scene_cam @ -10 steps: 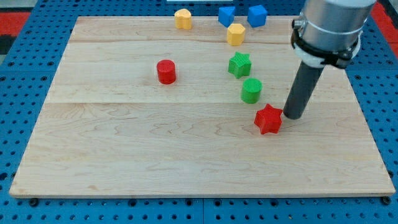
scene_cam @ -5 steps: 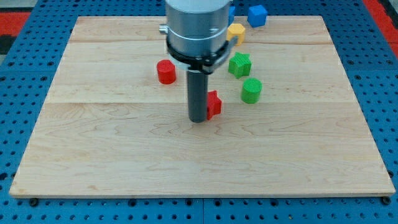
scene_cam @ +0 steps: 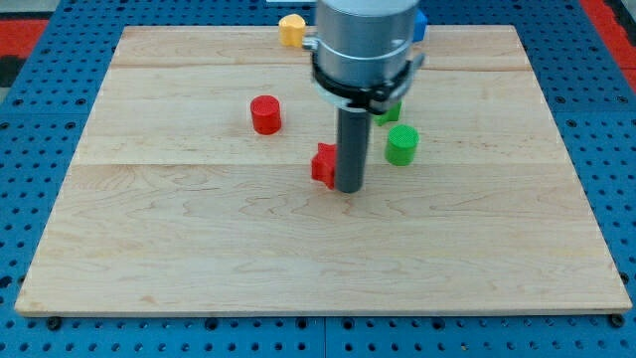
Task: Move the red star towards the red circle
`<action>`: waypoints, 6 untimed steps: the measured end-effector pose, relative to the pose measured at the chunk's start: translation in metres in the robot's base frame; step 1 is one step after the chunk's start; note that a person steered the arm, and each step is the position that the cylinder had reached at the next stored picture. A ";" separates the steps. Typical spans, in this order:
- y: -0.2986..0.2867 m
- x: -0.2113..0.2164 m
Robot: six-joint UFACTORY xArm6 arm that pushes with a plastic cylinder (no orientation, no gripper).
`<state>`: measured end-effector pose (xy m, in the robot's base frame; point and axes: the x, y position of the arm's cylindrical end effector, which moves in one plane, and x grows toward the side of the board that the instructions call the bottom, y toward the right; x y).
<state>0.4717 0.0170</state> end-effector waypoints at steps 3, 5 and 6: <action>-0.005 0.022; 0.017 0.038; 0.048 0.083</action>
